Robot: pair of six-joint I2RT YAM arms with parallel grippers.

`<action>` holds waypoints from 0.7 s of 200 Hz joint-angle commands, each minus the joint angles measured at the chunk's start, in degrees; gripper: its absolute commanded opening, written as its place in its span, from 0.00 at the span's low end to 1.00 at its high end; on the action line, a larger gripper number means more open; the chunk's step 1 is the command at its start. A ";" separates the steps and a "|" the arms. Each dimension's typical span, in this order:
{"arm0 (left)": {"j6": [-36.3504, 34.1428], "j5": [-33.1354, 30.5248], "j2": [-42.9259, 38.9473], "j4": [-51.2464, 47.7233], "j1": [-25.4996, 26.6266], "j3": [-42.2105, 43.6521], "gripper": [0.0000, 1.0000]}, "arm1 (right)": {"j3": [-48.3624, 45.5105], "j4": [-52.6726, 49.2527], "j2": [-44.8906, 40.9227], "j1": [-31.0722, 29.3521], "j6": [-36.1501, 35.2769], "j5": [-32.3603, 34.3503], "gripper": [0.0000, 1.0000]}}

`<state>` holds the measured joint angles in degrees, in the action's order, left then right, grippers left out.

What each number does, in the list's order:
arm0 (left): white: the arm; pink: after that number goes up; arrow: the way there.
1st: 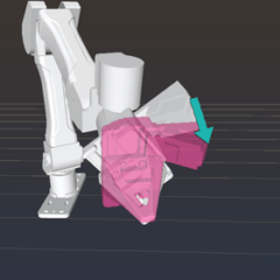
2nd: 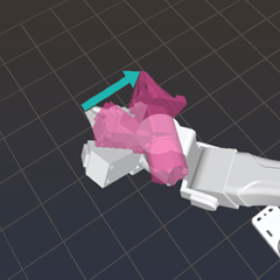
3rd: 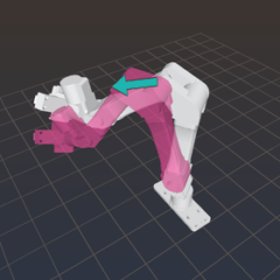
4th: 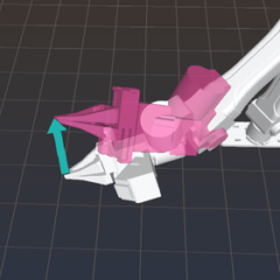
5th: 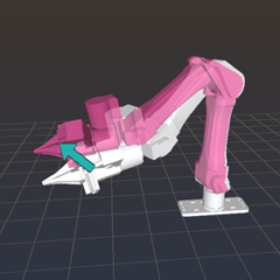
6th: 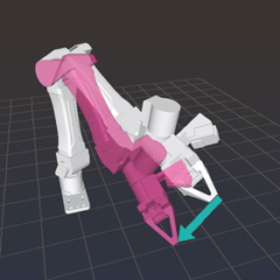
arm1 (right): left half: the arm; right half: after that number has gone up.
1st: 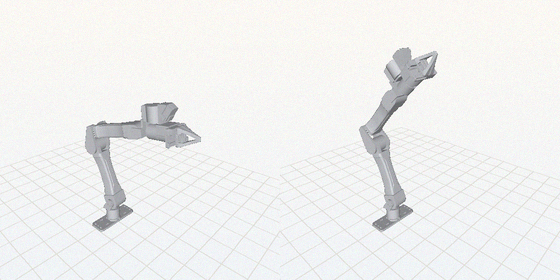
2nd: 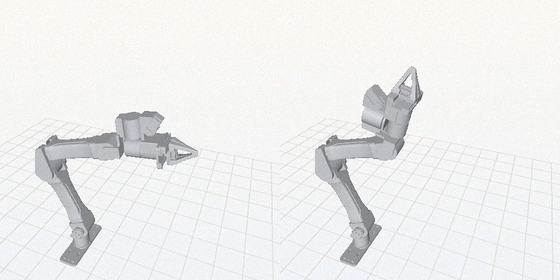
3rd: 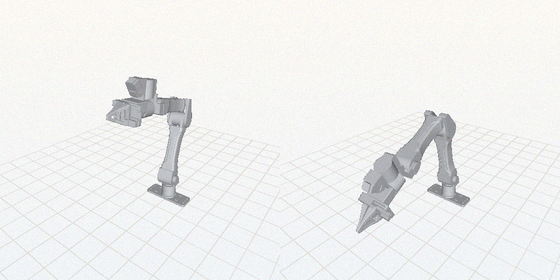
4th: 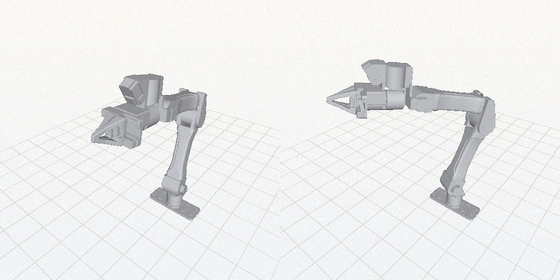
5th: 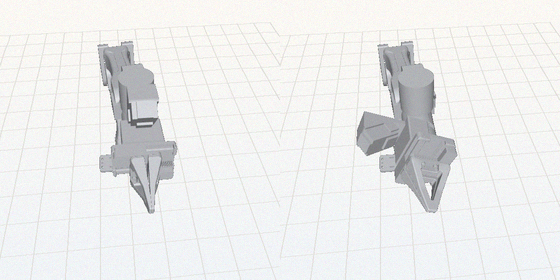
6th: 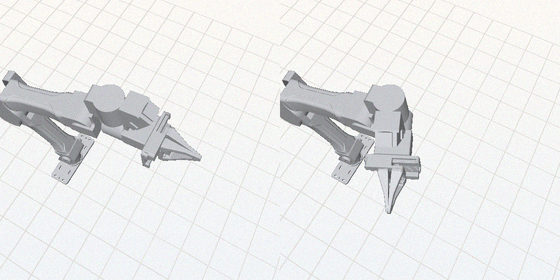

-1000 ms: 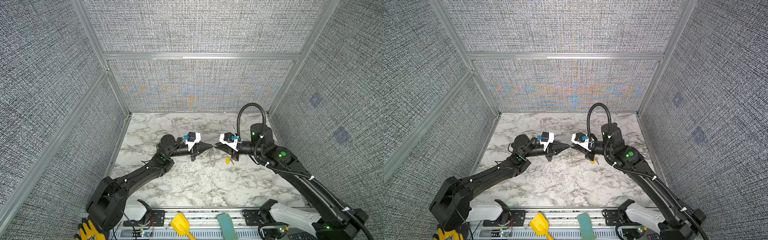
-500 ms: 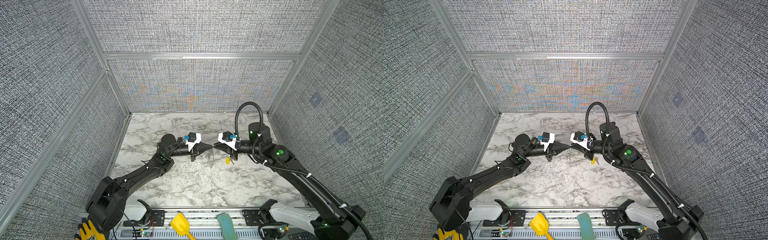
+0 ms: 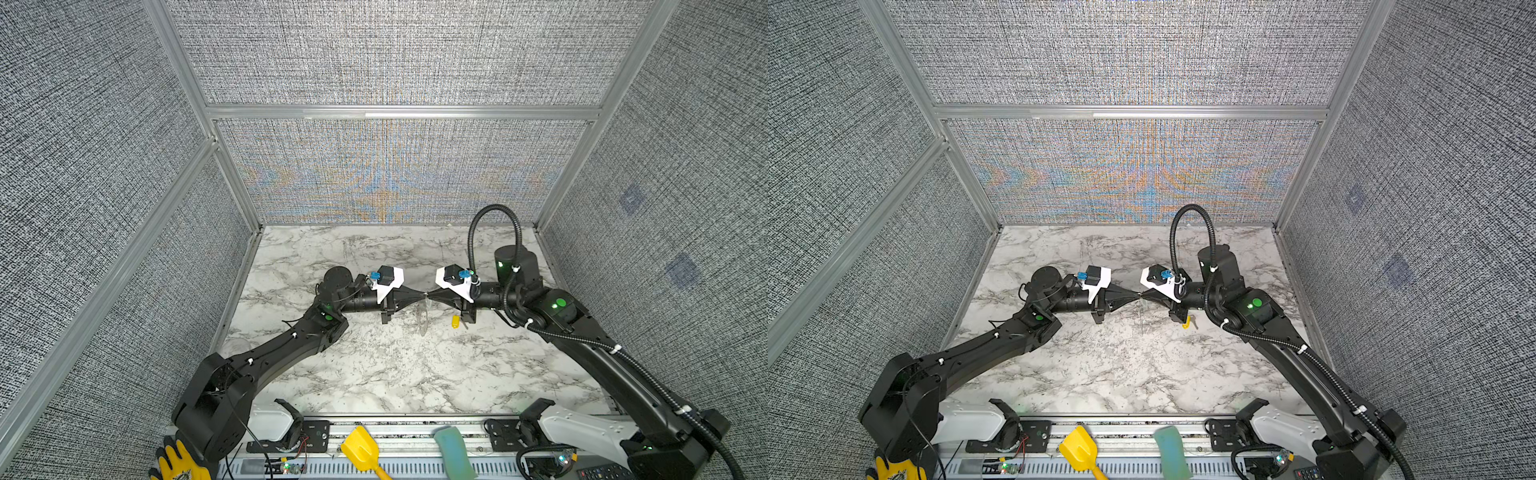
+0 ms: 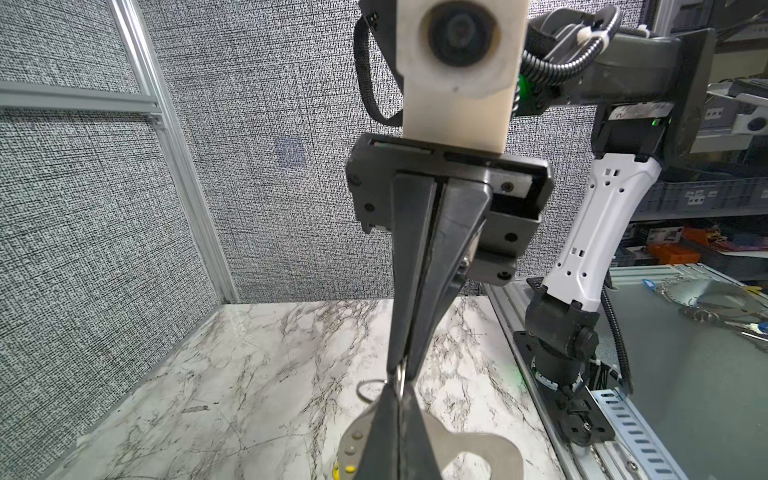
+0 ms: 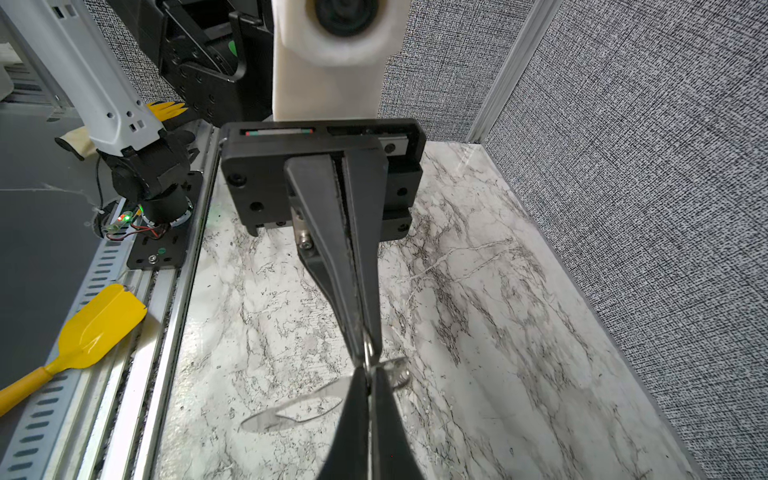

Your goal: Remove the keys from the keyring

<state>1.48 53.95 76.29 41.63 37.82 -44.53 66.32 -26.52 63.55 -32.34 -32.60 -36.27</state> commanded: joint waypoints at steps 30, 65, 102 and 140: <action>-2.97 0.38 -0.08 -4.34 -0.03 -1.85 0.01 | 0.11 -0.69 -0.44 0.03 -0.44 0.13 0.00; -14.88 -5.37 -2.54 -20.11 -0.03 -5.76 0.32 | 0.68 -3.96 -0.24 0.12 -0.36 1.99 0.00; -31.05 -13.68 -4.39 -39.54 1.69 -11.94 0.33 | 3.32 -9.62 2.21 0.09 -0.12 4.01 0.00; -41.43 -21.61 -5.00 -47.74 4.72 -15.08 0.32 | 5.28 -12.89 4.35 0.23 0.39 4.87 0.00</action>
<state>-29.82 39.24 71.55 3.07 41.19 -58.02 70.46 -36.12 67.00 -32.23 -32.75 -32.05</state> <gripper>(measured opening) 0.319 0.049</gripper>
